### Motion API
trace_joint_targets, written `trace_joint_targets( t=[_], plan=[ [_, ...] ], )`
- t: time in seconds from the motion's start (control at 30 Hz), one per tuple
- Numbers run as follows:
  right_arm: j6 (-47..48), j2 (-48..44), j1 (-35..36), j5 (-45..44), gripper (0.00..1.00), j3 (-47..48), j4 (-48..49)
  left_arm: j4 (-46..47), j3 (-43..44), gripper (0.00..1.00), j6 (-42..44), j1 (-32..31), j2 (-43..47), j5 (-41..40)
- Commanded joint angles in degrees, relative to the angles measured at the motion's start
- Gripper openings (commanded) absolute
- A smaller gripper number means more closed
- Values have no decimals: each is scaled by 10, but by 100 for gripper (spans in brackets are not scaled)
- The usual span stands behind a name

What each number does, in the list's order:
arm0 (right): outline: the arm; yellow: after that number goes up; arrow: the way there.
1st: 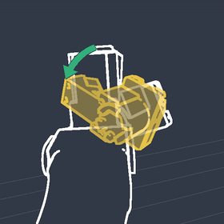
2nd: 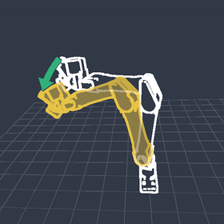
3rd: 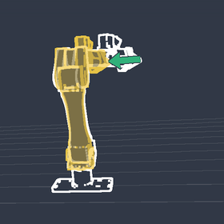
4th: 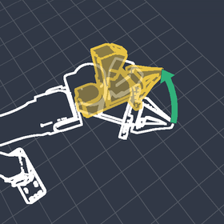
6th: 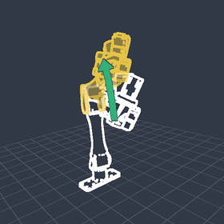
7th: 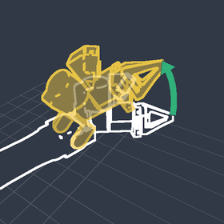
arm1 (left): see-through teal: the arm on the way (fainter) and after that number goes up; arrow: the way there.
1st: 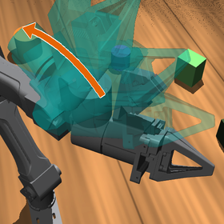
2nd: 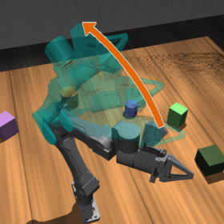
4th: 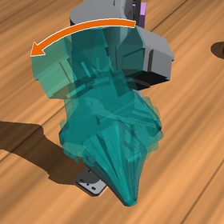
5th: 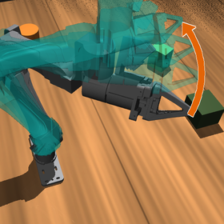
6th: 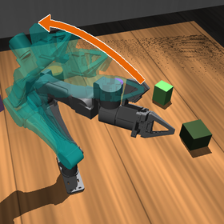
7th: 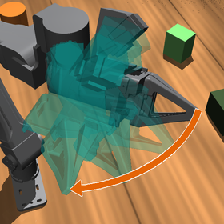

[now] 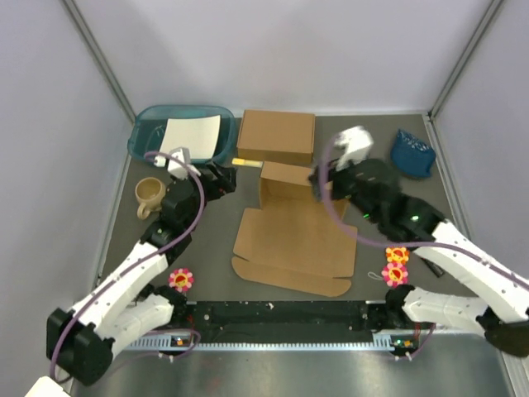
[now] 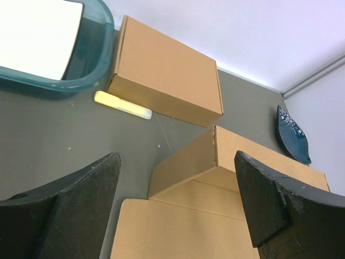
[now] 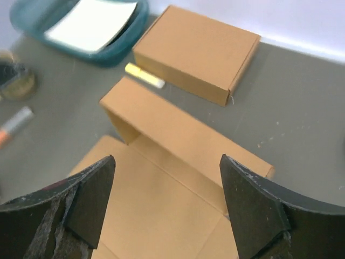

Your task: Fold the paper box

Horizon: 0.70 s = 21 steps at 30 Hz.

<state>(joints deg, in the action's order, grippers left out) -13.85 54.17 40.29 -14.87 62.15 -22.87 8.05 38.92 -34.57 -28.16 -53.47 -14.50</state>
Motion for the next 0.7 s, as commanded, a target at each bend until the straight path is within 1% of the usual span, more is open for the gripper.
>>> trace_joint_targets(
  t=[0.0,0.07,0.1,0.13,0.17,0.23,0.37,0.4,0.47,0.6,0.67],
  plan=[
    [203,136,218,-366,79,81,-106,-47,-32,91,-6,2,56,-46],
    [268,173,257,-420,80,74,-107,-68,-43,91,-9,3,83,-57],
    [286,206,272,-454,80,63,-107,-71,-54,91,-9,3,93,-64],
    [302,221,289,-473,80,58,-108,-73,-61,91,-9,3,111,-69],
    [331,232,297,-488,80,54,-107,-78,-67,91,-13,3,121,-74],
    [354,257,306,-504,80,52,-104,-78,-85,91,-16,3,147,-88],
    [430,290,306,-523,80,56,-73,-78,-99,91,-20,3,172,-97],
    [442,296,306,-524,80,58,-57,-101,-97,91,-20,3,173,-98],
    [468,319,302,-529,81,57,-43,-106,-97,91,-22,3,181,-105],
    [484,360,272,-514,80,54,-8,-118,-103,91,-38,3,199,-127],
    [494,371,264,-508,78,50,6,-124,-107,92,-50,3,213,-140]
  ],
)
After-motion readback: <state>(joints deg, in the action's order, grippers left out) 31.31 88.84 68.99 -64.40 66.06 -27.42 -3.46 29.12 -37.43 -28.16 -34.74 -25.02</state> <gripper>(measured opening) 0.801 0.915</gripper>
